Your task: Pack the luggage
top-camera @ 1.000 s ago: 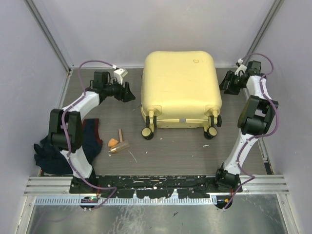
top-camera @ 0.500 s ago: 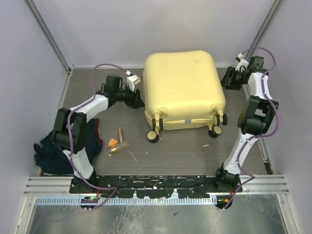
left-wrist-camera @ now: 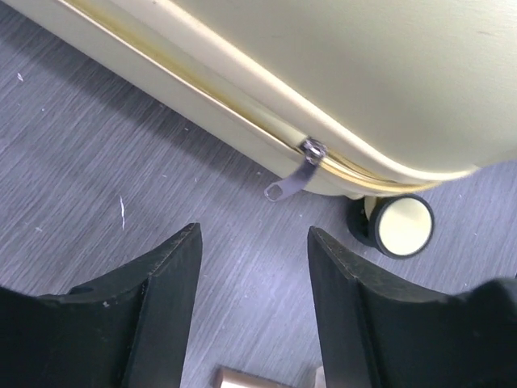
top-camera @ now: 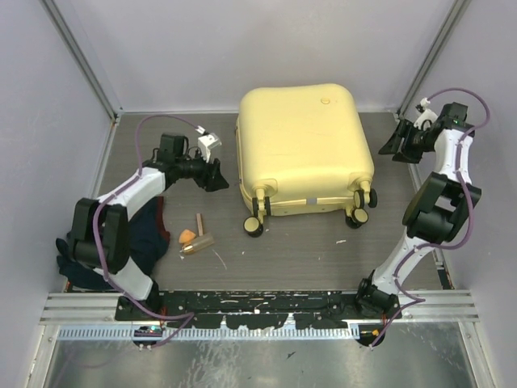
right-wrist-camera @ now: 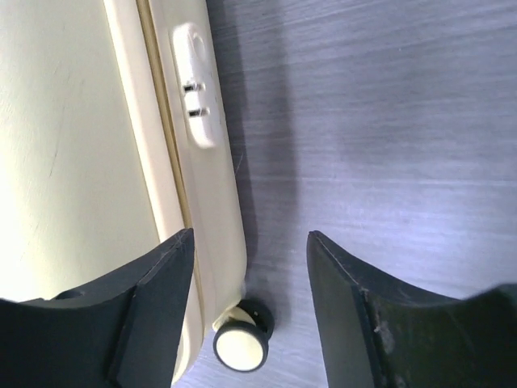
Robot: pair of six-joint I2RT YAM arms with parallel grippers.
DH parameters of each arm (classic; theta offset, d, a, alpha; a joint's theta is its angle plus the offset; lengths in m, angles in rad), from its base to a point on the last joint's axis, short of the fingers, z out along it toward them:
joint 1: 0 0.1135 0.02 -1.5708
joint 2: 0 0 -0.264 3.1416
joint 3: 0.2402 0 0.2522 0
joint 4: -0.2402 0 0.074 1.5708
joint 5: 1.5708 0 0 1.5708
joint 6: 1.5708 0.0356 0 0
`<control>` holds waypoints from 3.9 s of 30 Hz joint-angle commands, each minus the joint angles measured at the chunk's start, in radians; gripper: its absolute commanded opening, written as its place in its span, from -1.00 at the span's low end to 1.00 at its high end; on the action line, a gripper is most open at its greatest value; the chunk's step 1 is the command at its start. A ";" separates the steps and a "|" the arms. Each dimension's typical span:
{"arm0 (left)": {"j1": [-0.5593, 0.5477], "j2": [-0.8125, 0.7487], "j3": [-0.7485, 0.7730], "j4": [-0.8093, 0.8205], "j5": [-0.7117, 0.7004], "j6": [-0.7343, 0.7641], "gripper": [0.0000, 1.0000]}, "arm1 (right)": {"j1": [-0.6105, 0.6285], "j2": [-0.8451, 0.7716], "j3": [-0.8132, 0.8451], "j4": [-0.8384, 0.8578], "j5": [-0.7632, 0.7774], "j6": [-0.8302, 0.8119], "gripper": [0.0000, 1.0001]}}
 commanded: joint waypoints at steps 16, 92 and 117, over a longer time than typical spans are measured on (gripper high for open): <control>-0.096 0.186 0.135 0.138 -0.061 -0.074 -0.01 | 0.160 0.281 0.252 0.225 -0.022 0.051 -0.04; 0.179 0.545 0.536 0.138 0.097 -0.578 0.02 | 0.141 -0.706 -1.236 0.942 0.010 0.712 -0.45; 0.069 0.081 -0.118 0.210 0.048 -0.568 -0.16 | 0.380 0.069 -0.426 1.189 -0.120 0.685 -0.24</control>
